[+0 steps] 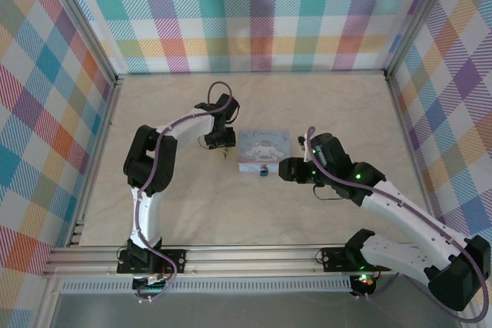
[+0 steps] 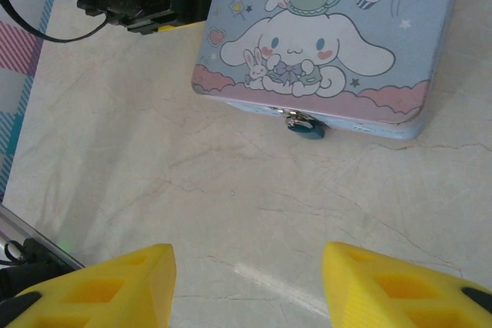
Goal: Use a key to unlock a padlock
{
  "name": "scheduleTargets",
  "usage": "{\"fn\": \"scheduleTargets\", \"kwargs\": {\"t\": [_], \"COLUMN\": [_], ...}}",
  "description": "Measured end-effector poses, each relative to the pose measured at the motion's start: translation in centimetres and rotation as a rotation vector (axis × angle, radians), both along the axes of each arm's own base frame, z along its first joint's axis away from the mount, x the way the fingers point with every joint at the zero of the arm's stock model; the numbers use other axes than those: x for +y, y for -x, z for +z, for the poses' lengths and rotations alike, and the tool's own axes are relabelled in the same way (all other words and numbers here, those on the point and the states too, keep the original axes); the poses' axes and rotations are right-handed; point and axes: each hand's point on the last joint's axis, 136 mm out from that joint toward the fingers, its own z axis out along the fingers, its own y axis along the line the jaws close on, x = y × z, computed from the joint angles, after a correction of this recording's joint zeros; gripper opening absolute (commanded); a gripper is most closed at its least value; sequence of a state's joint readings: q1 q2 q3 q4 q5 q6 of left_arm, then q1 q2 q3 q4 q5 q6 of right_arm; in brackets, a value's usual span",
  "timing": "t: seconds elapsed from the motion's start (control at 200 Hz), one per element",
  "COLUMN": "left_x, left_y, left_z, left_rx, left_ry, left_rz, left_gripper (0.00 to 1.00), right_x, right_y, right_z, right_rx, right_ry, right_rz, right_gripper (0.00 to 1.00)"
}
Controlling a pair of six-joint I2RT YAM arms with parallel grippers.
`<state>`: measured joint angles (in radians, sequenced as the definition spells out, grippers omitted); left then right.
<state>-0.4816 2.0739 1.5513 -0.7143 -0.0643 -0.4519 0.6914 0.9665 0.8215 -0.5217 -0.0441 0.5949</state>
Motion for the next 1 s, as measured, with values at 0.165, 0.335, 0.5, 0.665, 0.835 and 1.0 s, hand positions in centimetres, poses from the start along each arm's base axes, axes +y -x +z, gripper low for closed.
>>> {"fn": "scheduleTargets", "kwargs": {"t": [0.165, 0.335, 0.5, 0.665, 0.835, 1.0], "left_x": [-0.2, -0.2, 0.3, 0.5, 0.4, 0.5], "left_y": [0.2, 0.5, 0.6, 0.6, 0.8, 1.6], "left_z": [-0.9, -1.3, -1.4, -1.4, -1.3, -0.9], "left_rx": [0.023, 0.031, 0.030, 0.027, 0.023, 0.025], "left_ry": [-0.011, -0.037, -0.078, -0.092, -0.093, -0.092], "left_rz": [-0.010, -0.016, -0.024, -0.030, -0.037, -0.048], "left_gripper": [0.39, 0.32, 0.16, 0.04, 0.00, 0.00], "right_x": [-0.3, -0.5, -0.8, -0.9, -1.2, -1.5], "right_y": [0.1, 0.3, 0.2, 0.4, 0.6, 0.9], "right_z": [-0.7, -1.6, -2.0, -2.5, -3.4, -3.9], "right_rx": [0.015, 0.036, 0.039, 0.050, 0.071, 0.078], "right_ry": [0.011, 0.022, 0.033, 0.038, 0.048, 0.046], "right_rz": [-0.015, -0.024, -0.037, -0.041, -0.054, -0.063], "right_gripper": [0.54, 0.55, 0.55, 0.55, 0.55, 0.56]}}
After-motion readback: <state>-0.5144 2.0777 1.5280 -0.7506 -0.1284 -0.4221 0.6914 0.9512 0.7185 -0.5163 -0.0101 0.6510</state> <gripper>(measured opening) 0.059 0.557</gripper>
